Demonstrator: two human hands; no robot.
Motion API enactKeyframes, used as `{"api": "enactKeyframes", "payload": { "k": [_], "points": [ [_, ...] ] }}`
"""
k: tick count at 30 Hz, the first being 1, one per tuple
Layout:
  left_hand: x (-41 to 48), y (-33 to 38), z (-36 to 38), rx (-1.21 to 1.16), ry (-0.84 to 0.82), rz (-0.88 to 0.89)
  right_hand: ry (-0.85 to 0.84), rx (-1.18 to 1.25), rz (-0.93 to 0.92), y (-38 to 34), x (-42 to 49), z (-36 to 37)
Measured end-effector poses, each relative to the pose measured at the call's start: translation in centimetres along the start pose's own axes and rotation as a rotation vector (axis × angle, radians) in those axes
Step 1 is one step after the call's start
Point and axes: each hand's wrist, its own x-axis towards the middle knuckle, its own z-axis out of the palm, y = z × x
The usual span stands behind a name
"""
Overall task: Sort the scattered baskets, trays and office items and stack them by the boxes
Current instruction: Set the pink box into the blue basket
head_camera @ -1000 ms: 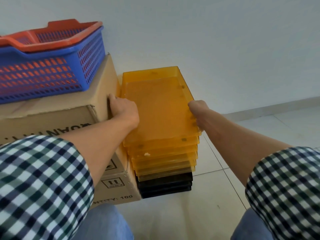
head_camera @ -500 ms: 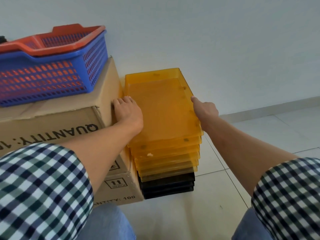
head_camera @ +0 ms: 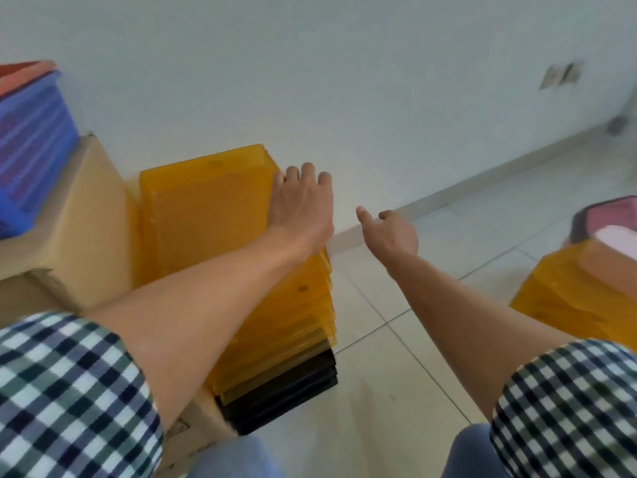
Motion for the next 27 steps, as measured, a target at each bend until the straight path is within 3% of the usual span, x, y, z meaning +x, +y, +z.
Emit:
{"api": "enactKeyframes", "payload": {
  "k": [4, 14, 17, 22, 27],
  "points": [
    [-0.3, 7.9, 1.1, -0.174, -0.024, 0.148, 0.146, -0.074, 0.094, 5.3, -1.2, -4.4],
    [-4.0, 28.3, 0.9, -0.589, -0.374, 0.291, 0.576, -0.253, 0.223, 19.1, -5.7, -21.8],
    [-5.4, 33.6, -0.1, -0.735, -0.565, 0.187, 0.697, -0.276, 0.228, 22.6, -7.7, -25.5],
    [-7.6, 40.8, -1.2, -1.151, -0.900, -0.192, 0.854, -0.328, 0.339, 27.5, -8.7, -31.3],
    [-7.4, 44.1, -2.1, -1.171, -0.946, -0.294, 0.697, -0.322, 0.526, 29.8, -6.8, -35.8]
  ]
}}
